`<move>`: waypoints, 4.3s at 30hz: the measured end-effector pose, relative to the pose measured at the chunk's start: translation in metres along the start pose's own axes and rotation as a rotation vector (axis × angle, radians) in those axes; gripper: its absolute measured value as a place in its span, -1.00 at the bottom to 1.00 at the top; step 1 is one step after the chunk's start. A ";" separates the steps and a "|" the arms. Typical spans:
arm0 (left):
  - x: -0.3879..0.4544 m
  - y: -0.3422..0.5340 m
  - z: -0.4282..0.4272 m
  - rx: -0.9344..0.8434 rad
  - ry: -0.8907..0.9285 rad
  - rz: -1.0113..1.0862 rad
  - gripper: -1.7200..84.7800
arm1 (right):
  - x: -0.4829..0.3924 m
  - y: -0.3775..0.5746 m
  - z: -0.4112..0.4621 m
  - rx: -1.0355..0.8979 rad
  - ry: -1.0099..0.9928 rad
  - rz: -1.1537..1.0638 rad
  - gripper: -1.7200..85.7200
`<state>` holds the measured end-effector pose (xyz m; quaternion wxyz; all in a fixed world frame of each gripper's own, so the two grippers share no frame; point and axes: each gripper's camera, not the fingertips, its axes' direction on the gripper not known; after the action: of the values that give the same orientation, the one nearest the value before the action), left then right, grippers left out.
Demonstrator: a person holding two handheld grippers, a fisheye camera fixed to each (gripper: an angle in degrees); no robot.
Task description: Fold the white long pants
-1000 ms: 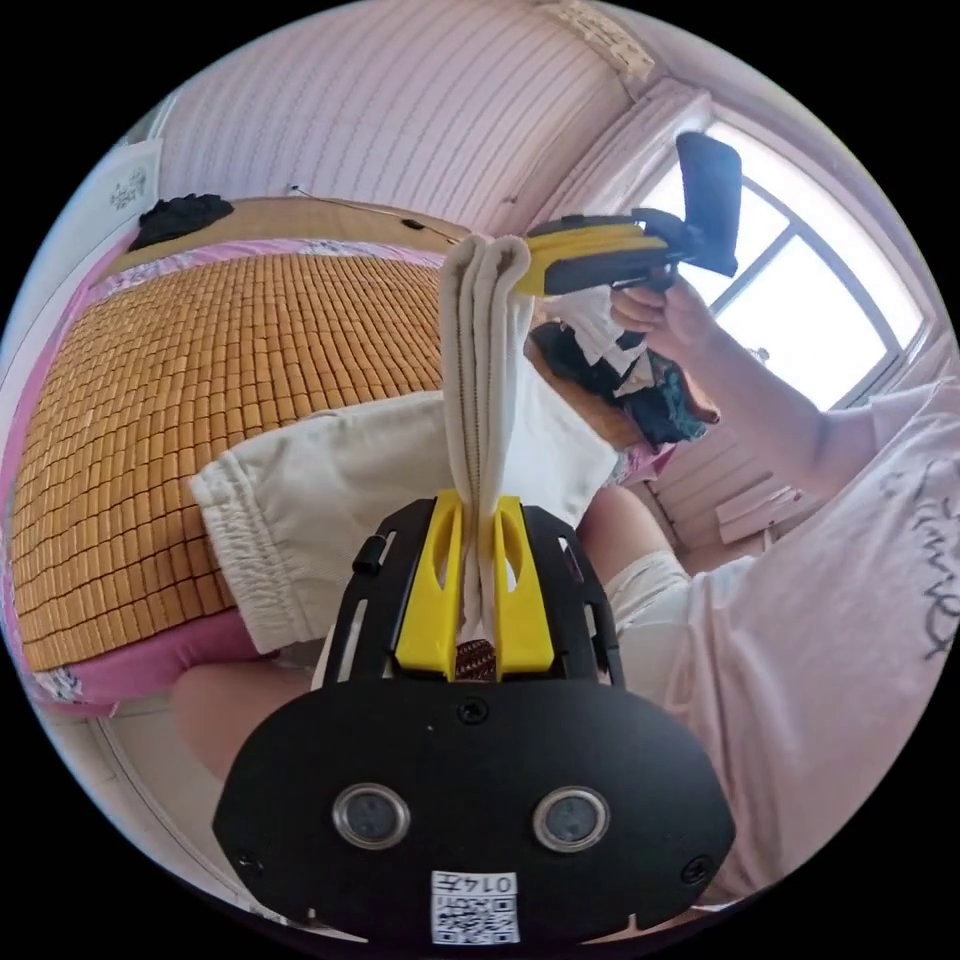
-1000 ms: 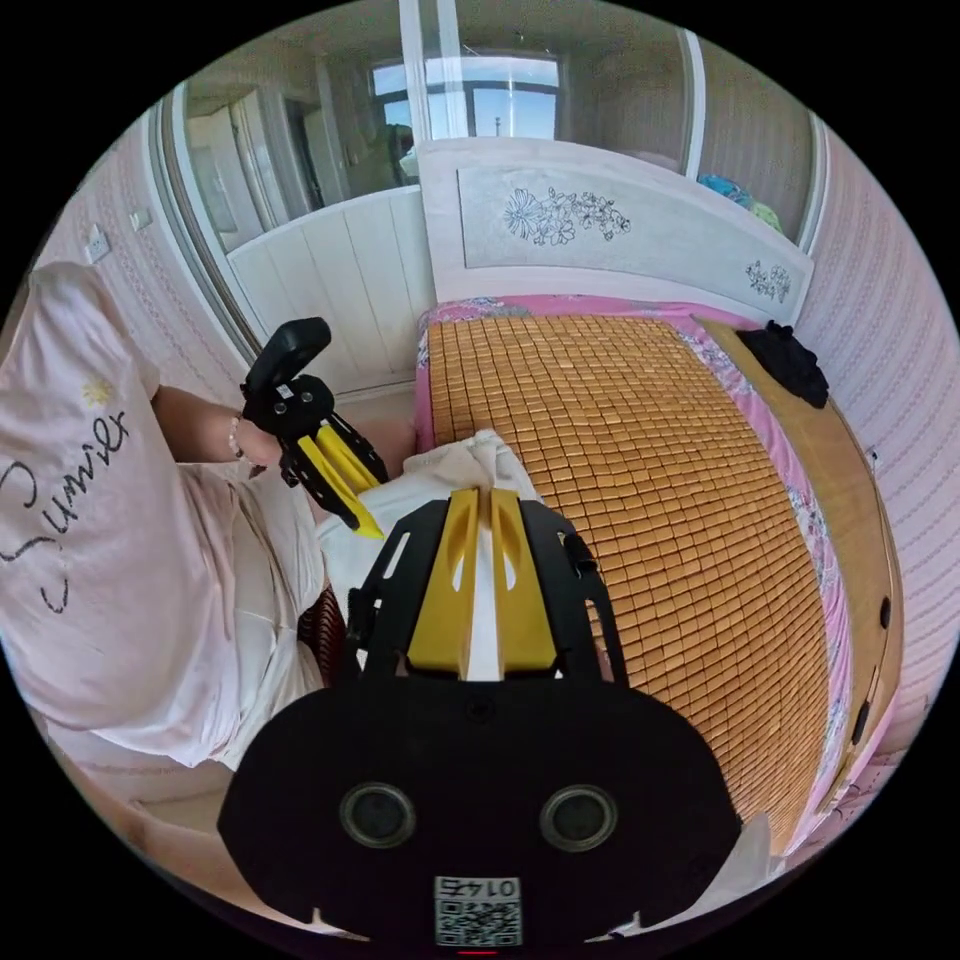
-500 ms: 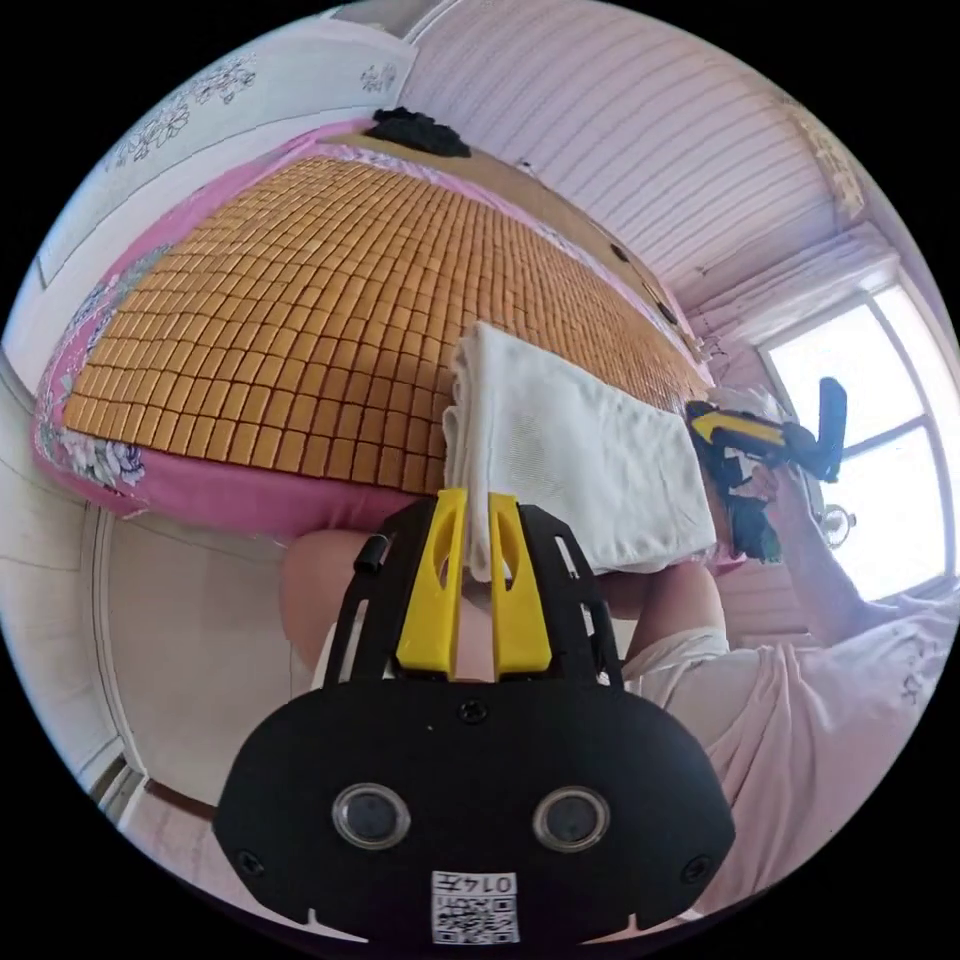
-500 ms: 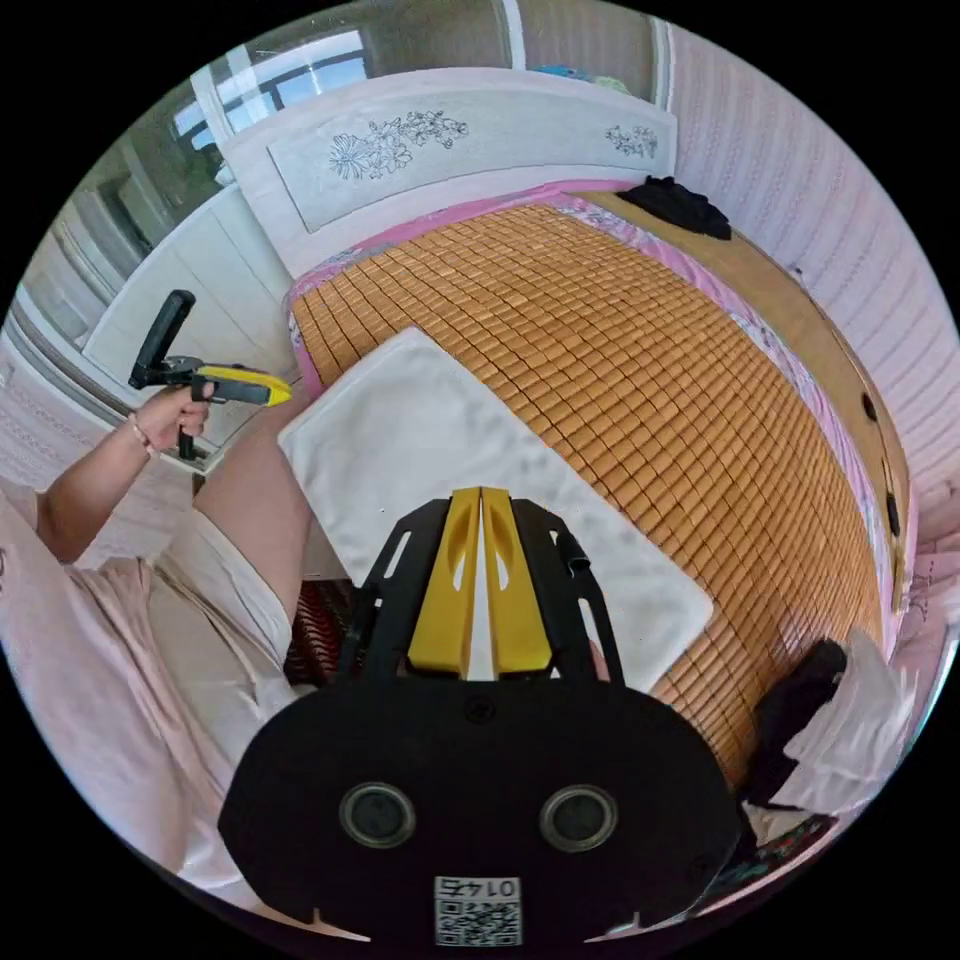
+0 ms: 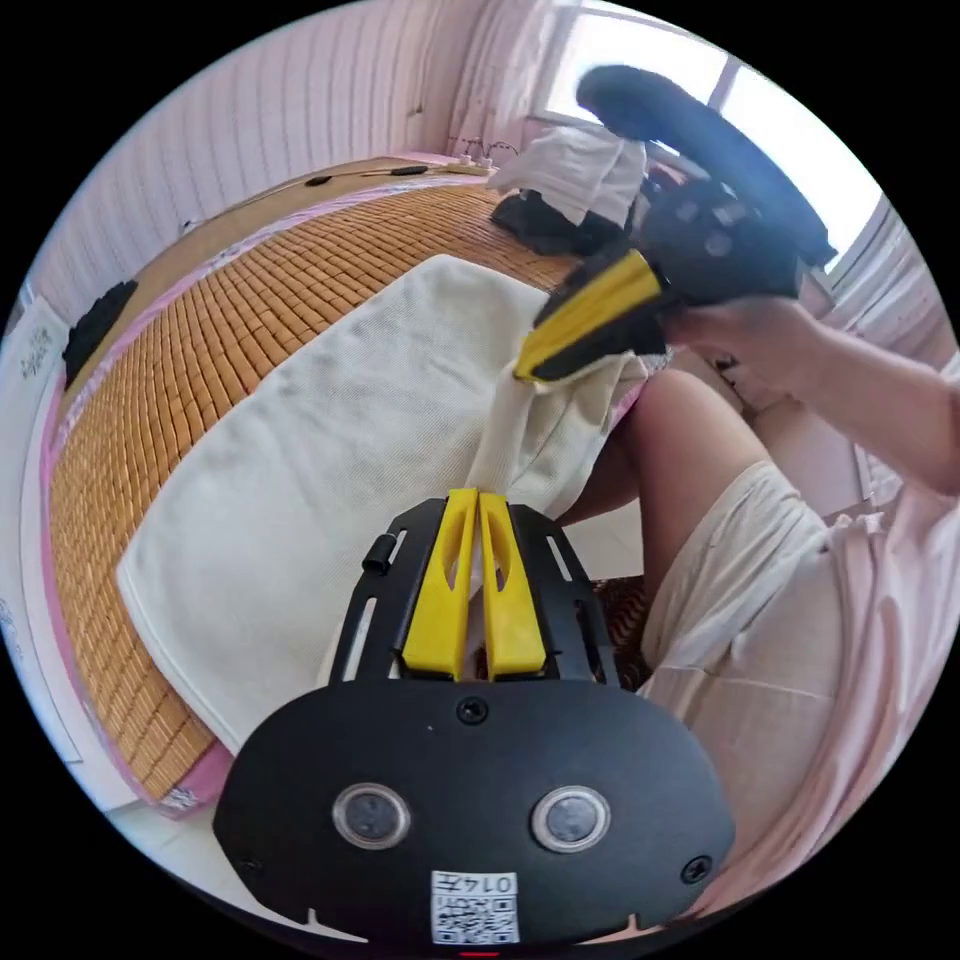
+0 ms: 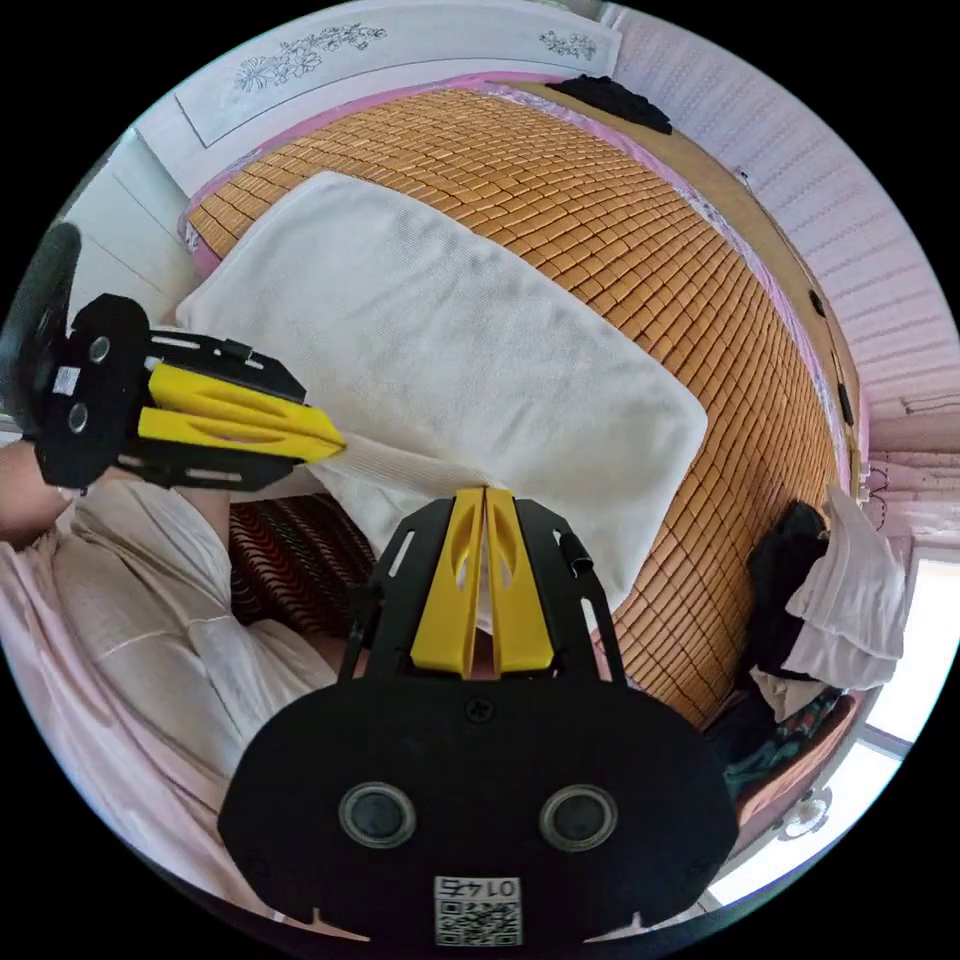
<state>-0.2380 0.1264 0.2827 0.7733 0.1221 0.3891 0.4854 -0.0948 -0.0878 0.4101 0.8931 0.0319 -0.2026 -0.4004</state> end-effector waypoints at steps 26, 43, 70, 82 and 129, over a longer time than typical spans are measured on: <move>0.013 0.003 0.061 0.019 0.060 -0.018 -0.98 | -0.026 -0.037 0.020 0.017 -0.178 -0.031 -0.97; 0.000 -0.023 0.139 -0.036 0.055 -0.118 -0.98 | -0.056 -0.190 0.079 -0.125 -0.034 -0.248 -0.97; -0.002 -0.112 0.167 -0.285 0.129 0.146 -0.98 | 0.017 -0.147 0.057 -0.181 -0.048 -0.237 -0.98; -0.007 -0.110 0.143 -0.220 0.142 0.073 -0.98 | 0.141 0.027 -0.012 0.261 -0.366 -0.004 -0.98; -0.171 -0.197 -0.152 0.190 0.272 -0.251 -0.78 | 0.252 0.483 -0.120 0.716 -0.805 0.129 -0.76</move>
<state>-0.2572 -0.1450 0.1524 0.7532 0.0785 0.5461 0.3582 0.4414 0.0437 0.4910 0.7010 0.1658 -0.6540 -0.2311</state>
